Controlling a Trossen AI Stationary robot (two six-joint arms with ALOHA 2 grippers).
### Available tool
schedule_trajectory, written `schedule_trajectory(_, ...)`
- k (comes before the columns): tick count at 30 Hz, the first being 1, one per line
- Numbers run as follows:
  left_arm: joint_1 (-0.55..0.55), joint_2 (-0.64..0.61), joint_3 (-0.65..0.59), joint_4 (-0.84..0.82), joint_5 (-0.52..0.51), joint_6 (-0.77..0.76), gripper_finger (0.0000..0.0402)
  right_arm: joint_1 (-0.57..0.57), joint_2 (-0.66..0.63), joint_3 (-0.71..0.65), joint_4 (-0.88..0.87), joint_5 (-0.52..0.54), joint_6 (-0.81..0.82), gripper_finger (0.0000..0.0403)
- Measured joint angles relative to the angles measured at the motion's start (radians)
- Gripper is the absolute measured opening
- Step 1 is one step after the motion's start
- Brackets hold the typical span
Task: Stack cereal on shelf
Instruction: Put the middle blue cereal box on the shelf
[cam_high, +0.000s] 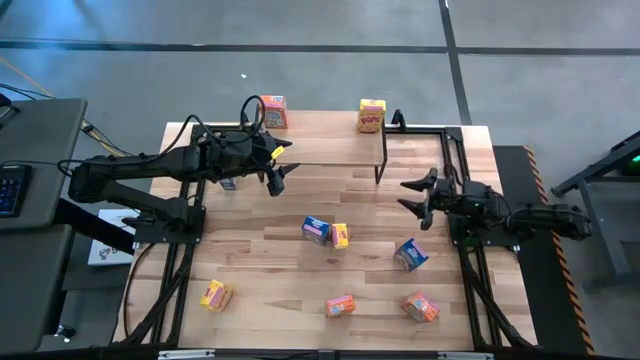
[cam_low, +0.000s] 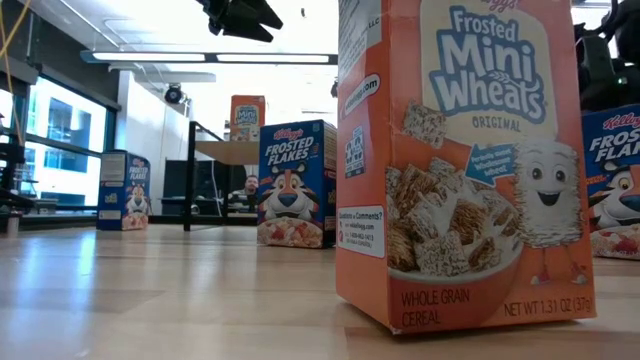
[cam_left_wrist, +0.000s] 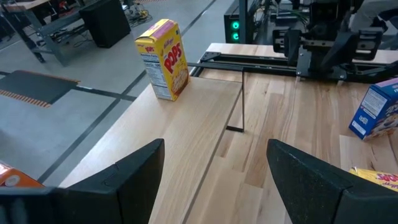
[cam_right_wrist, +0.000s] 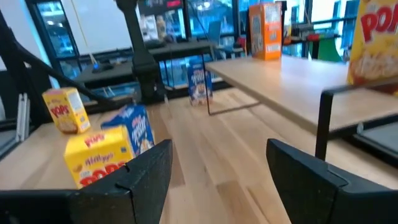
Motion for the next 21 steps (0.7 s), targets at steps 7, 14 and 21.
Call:
schedule_trajectory(7, 0.000, 0.000, 0.000, 0.000, 0.000, 0.000, 0.0273, -0.001, 0.001, 0.000, -0.039, 0.033, -0.108, 0.0252)
schedule_trajectory(14, 0.000, 0.000, 0.000, 0.000, 0.000, 0.000, 0.0273, -0.001, 0.001, 0.000, -0.039, 0.033, -0.110, 0.0252)
schedule_trajectory(21, 0.000, 0.000, 0.000, 0.000, 0.000, 0.000, 0.0273, -0.001, 0.001, 0.000, -0.039, 0.033, -0.111, 0.0252)
